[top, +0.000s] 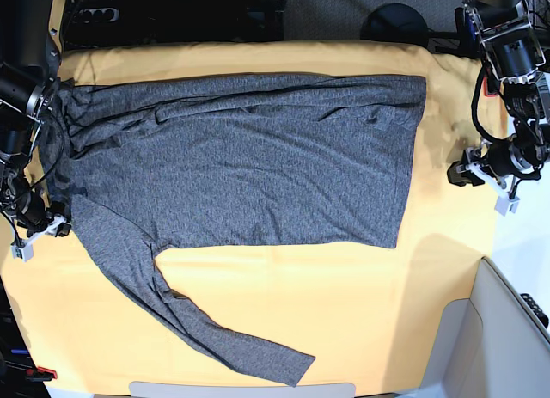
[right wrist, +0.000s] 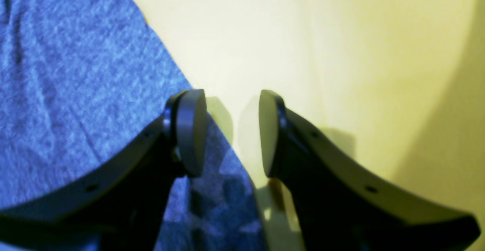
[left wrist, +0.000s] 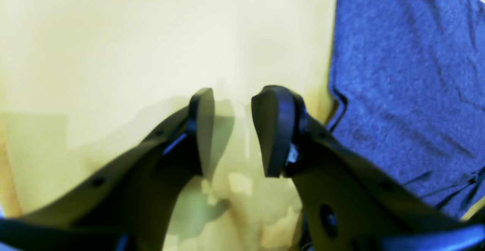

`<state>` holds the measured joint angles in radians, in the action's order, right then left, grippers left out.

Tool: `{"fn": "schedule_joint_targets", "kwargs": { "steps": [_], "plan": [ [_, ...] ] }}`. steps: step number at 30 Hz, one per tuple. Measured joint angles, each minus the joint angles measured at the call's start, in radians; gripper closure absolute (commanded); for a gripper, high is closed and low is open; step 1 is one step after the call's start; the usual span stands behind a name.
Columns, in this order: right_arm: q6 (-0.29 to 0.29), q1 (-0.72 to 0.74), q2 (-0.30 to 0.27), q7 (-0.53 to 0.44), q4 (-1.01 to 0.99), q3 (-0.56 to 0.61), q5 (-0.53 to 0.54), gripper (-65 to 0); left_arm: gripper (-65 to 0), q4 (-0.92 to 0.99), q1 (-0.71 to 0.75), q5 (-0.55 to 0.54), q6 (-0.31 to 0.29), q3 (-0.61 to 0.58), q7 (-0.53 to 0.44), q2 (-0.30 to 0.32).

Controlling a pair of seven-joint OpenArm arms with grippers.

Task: Fold the T-shirt properly
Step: 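Move both grippers along the shirt sides to the hem corners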

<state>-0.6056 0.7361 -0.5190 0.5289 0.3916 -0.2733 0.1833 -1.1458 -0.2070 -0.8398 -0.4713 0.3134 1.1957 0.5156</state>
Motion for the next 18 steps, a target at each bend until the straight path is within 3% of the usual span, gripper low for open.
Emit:
{"fn": "schedule_joint_targets", "kwargs": {
  "steps": [4, 18],
  "plan": [
    [0.001, -0.008, 0.024, -0.044, 0.002, 0.000, 0.003, -22.3, -21.4, 0.000, -0.001, -0.001, 0.000, 0.000, 0.000, 0.000],
    [0.000, -0.006, 0.090, -0.066, 0.008, -0.002, 0.014, -22.2, -21.4, 0.000, -0.001, -0.001, 0.000, 0.000, -0.001, 0.000]
  ]
}}
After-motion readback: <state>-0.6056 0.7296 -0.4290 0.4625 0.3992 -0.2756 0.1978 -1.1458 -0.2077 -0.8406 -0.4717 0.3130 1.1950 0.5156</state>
